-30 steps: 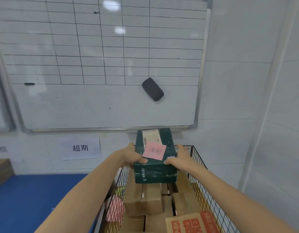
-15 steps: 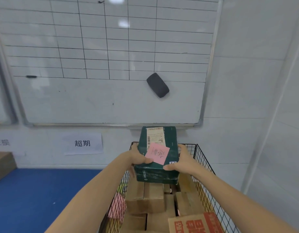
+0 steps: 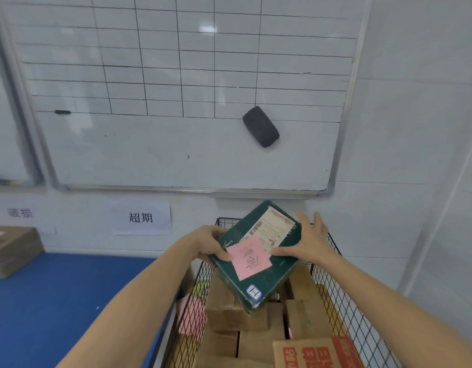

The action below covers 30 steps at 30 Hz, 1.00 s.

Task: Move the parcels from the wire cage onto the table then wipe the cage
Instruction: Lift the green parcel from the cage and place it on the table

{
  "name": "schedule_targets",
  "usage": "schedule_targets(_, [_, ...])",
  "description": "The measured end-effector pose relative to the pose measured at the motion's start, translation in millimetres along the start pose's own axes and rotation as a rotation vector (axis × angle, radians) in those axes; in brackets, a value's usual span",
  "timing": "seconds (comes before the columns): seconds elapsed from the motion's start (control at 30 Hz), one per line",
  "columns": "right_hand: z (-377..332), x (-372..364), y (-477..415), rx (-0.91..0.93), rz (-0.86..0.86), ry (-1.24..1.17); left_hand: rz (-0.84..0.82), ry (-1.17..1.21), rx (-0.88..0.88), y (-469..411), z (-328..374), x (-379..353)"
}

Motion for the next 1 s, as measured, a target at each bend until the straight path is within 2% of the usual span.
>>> schedule_targets(0.13, [-2, -7, -1, 0.034, -0.114, -0.109, 0.047, -0.096, -0.039, -4, 4, -1])
schedule_targets(0.27, [-1, -8, 1, 0.047, -0.060, -0.085, 0.118, -0.081, -0.065, -18, -3, -1])
schedule_targets(0.33, [2, -7, 0, 0.034, -0.089, -0.023, 0.198, -0.048, -0.066, -25, -6, 3])
schedule_targets(0.47, [4, -9, -2, 0.043, -0.097, 0.021, 0.311, -0.171, -0.033, -35, -5, 1])
schedule_targets(0.57, [11, -10, -3, 0.022, -0.066, -0.013, 0.284, -0.116, -0.095, -35, 2, -4])
schedule_targets(0.73, [15, -9, -3, -0.020, -0.014, -0.008, 0.089, 0.099, -0.107, -39, 8, -19])
schedule_targets(0.83, [21, -9, -2, -0.023, -0.071, 0.056, 0.101, -0.073, -0.135, -45, 7, -22])
schedule_targets(0.93, [30, -5, -1, -0.006, -0.123, 0.161, 0.246, -0.320, -0.218, -44, 9, -20])
schedule_targets(1.0, [34, -5, 0, -0.006, -0.139, 0.141, 0.321, -0.401, -0.239, -44, 9, -17])
Point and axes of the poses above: each hand's wrist, its own y-axis away from the middle knuckle, its own x-axis out of the back of the hand, z = x × y, the point moved 3 cm from there along -y, towards the middle knuckle, and after that the axes turned 13 degrees about y, right-handed, at the moved point
